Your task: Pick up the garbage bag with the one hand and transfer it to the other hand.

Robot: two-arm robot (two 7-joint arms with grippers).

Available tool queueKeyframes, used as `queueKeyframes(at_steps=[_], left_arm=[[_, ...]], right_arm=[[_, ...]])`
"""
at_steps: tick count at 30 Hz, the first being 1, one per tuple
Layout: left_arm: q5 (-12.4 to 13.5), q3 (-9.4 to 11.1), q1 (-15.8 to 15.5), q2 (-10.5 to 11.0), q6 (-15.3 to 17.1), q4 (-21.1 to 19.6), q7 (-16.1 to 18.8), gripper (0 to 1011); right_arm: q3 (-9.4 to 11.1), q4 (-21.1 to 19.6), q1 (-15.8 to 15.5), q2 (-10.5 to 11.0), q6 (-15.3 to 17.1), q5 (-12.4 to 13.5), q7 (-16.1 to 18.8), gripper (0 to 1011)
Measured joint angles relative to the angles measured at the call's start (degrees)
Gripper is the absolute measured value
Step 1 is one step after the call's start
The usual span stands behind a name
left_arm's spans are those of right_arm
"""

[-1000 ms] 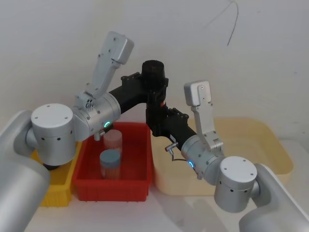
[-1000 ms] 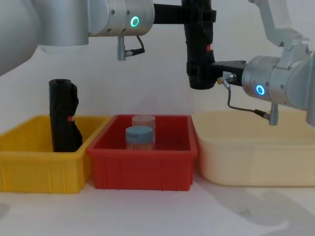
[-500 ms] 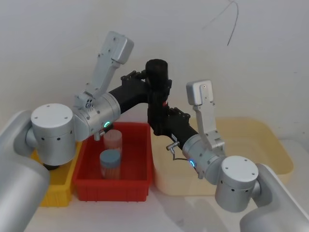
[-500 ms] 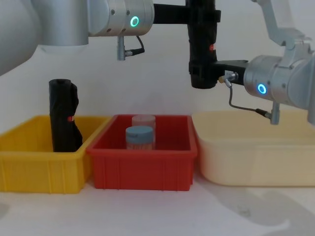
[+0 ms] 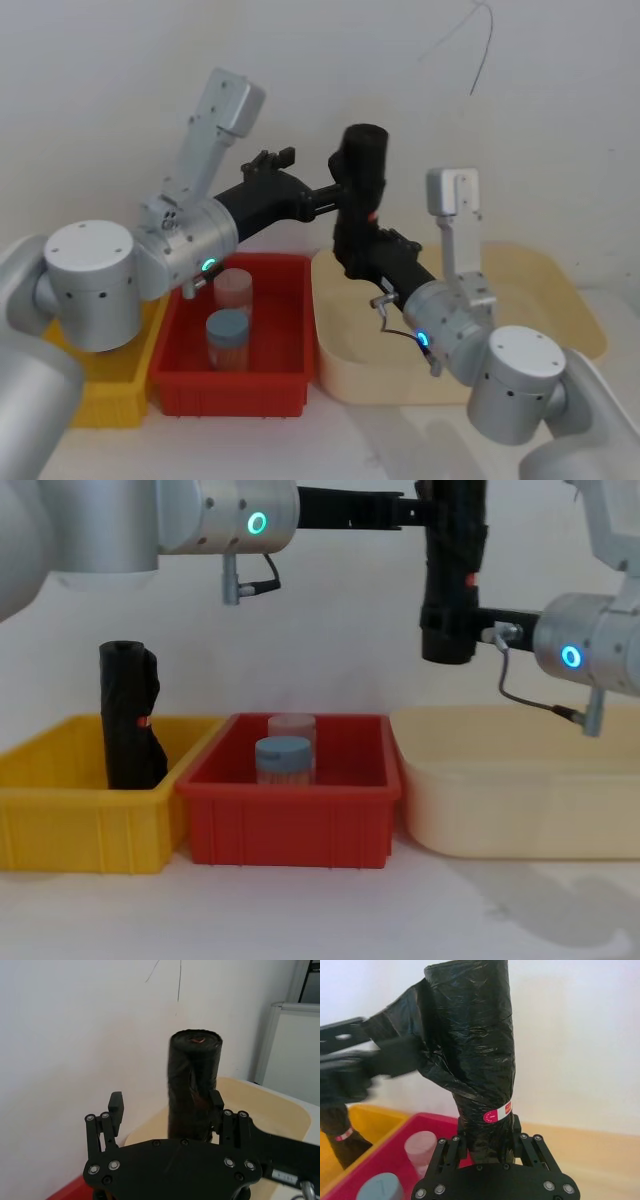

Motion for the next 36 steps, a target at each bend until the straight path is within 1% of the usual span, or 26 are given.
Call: queueKeyframes(at_steps=[6, 15, 19, 23, 25, 28, 29, 30, 31, 32, 34, 36], left_arm=[[-1.85, -1.03, 2.04, 1.68, 1.76, -3.53, -0.74, 1000], [-4.09, -2.6, 4.75, 3.65, 3.51, -8.02, -1.18, 1000], [-4.72, -3.34, 5.94, 4.52, 4.23, -9.7, -0.6, 1001], [-5.05, -4.18, 7.37, 5.44, 5.09, -11.32, 0.82, 1000], [-5.12, -4.41, 7.77, 5.71, 5.32, -11.78, 1.24, 1001], [-5.26, -4.81, 8.46, 6.22, 5.75, -12.43, 2.0, 1000], [-5.33, -5.01, 8.77, 6.45, 5.94, -12.73, 2.36, 1000], [-5.35, -5.09, 8.89, 6.55, 6.01, -12.85, 2.5, 1000], [-5.39, -5.23, 9.11, 6.72, 6.16, -13.07, 2.78, 1001], [-5.39, -5.23, 9.11, 6.72, 6.16, -13.07, 2.78, 1000], [-5.45, -5.42, 9.41, 6.95, 6.31, -13.36, 3.1, 1000], [-5.49, -5.53, 9.59, 7.08, 6.41, -13.52, 3.29, 1001]], right_arm=[[1.62, -1.31, -1.33, 0.94, 2.49, 0.81, -0.7, 476], [2.88, -2.88, -2.99, 2.68, 5.76, 0.87, -1.18, 476], [3.1, -3.61, -3.68, 3.66, 7.18, 0.54, -1.19, 476], [3.29, -4.5, -4.44, 4.81, 8.94, 0.01, -1.09, 481], [3.38, -4.76, -4.66, 5.16, 9.29, -0.13, -1.04, 518], [3.5, -5.19, -5.0, 5.61, 9.94, -0.52, -1.03, 634], [3.57, -5.43, -5.16, 5.79, 10.21, -0.69, -1.04, 634], [3.62, -5.54, -5.24, 5.9, 10.33, -0.77, -1.05, 691], [3.65, -5.71, -5.31, 5.96, 10.48, -0.85, -1.06, 691], [3.69, -6.0, -5.45, 6.1, 10.74, -0.98, -1.06, 743], [3.72, -6.3, -5.58, 6.23, 11.01, -1.13, -1.07, 785], [3.78, -6.68, -5.75, 6.36, 11.24, -1.27, -1.07, 856]])
